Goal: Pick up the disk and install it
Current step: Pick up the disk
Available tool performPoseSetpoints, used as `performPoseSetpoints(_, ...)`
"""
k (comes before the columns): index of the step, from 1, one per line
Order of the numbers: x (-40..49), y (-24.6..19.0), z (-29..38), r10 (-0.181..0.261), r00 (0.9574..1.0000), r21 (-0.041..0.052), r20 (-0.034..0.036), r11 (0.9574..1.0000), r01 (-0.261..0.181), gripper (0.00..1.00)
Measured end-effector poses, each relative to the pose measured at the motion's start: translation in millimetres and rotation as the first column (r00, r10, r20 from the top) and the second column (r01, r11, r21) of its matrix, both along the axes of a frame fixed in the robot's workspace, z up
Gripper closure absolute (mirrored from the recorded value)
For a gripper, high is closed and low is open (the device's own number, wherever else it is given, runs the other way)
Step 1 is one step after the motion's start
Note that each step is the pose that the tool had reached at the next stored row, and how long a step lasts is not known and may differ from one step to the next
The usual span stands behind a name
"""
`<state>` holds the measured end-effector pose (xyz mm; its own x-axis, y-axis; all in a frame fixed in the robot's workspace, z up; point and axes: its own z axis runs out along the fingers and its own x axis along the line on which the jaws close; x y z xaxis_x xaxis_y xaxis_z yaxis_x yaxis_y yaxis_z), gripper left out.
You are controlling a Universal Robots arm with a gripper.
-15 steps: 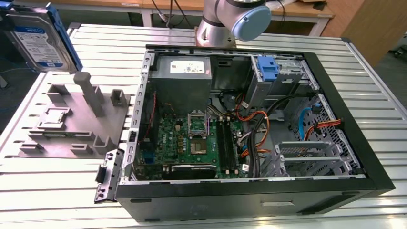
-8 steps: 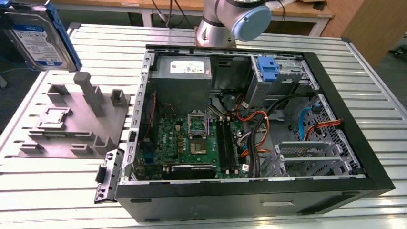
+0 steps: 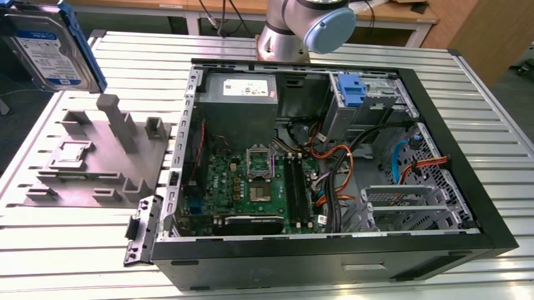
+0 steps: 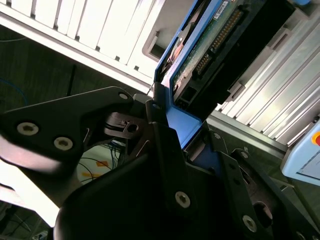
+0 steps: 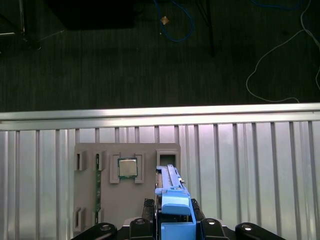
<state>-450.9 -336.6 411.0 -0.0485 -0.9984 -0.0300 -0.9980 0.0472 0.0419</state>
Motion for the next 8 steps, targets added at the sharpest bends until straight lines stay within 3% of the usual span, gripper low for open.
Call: performPoseSetpoints(8, 0.0, 0.0, 2.3, 0.0, 1.0, 0.0, 0.0, 1.0, 0.0, 0.63)
